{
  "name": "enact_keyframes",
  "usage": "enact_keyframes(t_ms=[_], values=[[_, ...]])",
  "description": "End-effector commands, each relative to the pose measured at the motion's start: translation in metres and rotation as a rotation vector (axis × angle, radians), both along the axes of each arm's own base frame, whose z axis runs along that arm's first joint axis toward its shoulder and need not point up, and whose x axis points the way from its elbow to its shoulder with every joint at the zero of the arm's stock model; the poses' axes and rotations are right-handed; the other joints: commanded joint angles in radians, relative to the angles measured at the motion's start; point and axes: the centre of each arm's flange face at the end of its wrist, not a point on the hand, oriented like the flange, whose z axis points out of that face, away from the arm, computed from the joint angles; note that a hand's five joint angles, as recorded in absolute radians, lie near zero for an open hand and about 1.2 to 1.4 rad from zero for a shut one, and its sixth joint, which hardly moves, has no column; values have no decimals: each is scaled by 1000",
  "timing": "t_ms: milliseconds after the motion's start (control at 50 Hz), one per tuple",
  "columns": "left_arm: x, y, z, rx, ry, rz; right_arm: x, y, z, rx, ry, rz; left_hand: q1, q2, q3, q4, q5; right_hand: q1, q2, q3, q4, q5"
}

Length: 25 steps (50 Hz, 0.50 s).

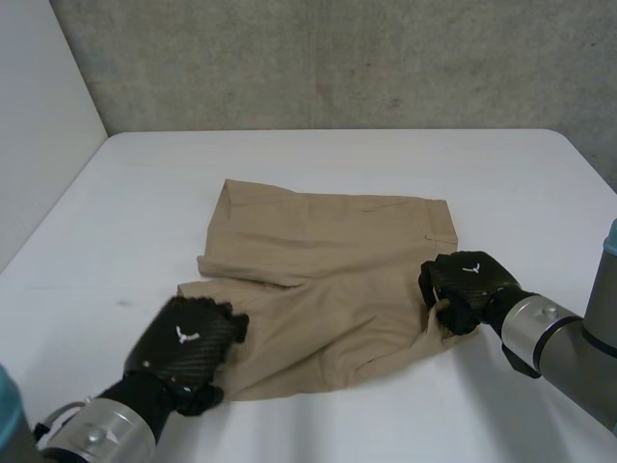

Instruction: Fold the shorts.

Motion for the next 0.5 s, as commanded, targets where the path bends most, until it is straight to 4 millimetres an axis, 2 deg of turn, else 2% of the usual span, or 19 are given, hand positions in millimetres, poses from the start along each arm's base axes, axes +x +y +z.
enact_keyframes(t_ms=[20, 40, 80, 160, 400, 500], values=[[-3, 15, 2, 9, 37, -105, -3, -3, 0, -2, 6, -23, 123, 126, 124, 130, 131, 427, 226, 202, 208, 232], [-5, 24, -2, 43, 36, -159, -3, -3, 0, -6, 9, -30, 144, 147, 144, 150, 152, 427, 226, 202, 208, 232], [-7, 30, -5, 73, 34, -198, -4, -3, 0, -6, 17, -43, 173, 176, 173, 179, 181, 427, 226, 202, 208, 232], [-7, 29, -7, 105, 29, -204, -5, -4, 0, -8, 26, -58, 173, 176, 174, 180, 181, 427, 226, 202, 208, 232], [6, -21, -27, 133, -62, 36, -5, -1, -2, -1, 27, -55, 141, 144, 141, 147, 149, 427, 226, 202, 208, 232], [11, -35, -32, 130, -89, 114, -5, -1, -2, -1, 27, -53, 138, 141, 138, 144, 146, 427, 226, 202, 208, 232]])
